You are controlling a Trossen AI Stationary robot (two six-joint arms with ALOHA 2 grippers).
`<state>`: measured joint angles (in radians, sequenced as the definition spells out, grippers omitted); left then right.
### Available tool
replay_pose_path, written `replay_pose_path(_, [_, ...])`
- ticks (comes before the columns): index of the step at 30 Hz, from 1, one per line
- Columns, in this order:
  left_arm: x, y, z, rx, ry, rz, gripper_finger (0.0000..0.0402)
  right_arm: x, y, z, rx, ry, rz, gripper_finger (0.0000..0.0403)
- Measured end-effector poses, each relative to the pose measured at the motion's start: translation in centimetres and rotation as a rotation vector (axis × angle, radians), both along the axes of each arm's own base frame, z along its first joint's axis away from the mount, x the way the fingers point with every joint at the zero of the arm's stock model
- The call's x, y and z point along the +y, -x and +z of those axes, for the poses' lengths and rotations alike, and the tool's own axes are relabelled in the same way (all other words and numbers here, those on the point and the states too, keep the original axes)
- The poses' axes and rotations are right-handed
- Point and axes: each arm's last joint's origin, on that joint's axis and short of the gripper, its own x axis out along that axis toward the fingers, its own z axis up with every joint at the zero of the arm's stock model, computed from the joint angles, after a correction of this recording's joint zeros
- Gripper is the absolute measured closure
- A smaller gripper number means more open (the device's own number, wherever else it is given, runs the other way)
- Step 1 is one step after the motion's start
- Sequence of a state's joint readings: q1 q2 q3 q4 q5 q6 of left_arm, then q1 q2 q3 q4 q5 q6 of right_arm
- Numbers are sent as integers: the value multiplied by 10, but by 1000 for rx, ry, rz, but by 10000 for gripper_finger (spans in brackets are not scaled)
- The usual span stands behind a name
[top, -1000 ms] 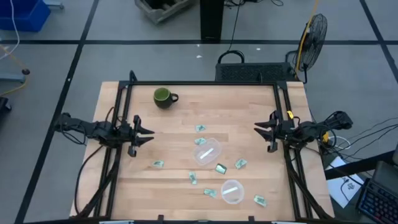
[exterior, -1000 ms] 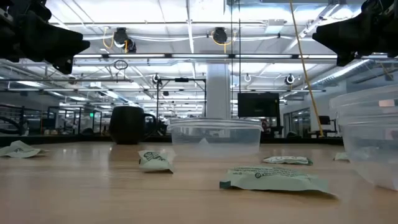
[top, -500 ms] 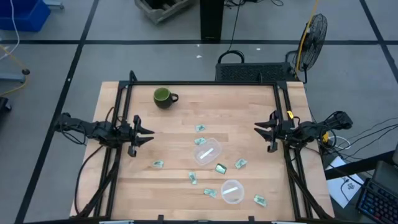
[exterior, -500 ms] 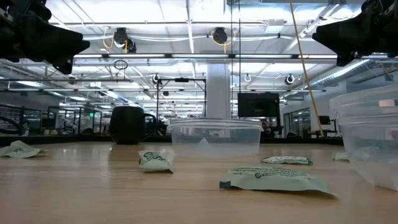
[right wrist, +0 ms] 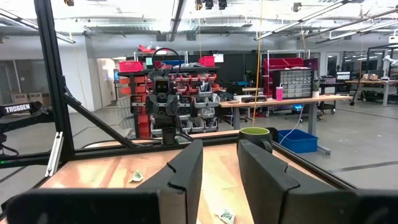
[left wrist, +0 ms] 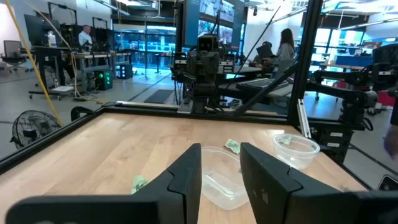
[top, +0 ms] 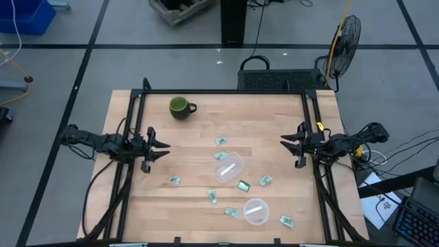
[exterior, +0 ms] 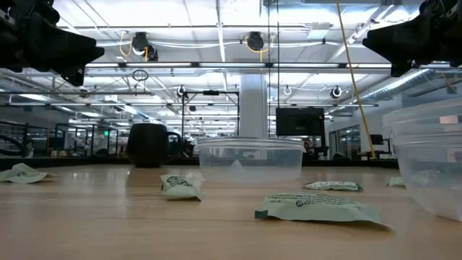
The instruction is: Pick and place Stevia / Truvia into bins
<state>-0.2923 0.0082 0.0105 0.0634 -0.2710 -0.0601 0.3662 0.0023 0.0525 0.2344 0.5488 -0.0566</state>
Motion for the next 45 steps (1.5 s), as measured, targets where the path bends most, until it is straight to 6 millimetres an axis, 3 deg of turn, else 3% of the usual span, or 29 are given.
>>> replay_pose_path(45, [0, 0, 0, 0, 0, 0, 284, 0, 1, 5, -33, 64, -19, 307])
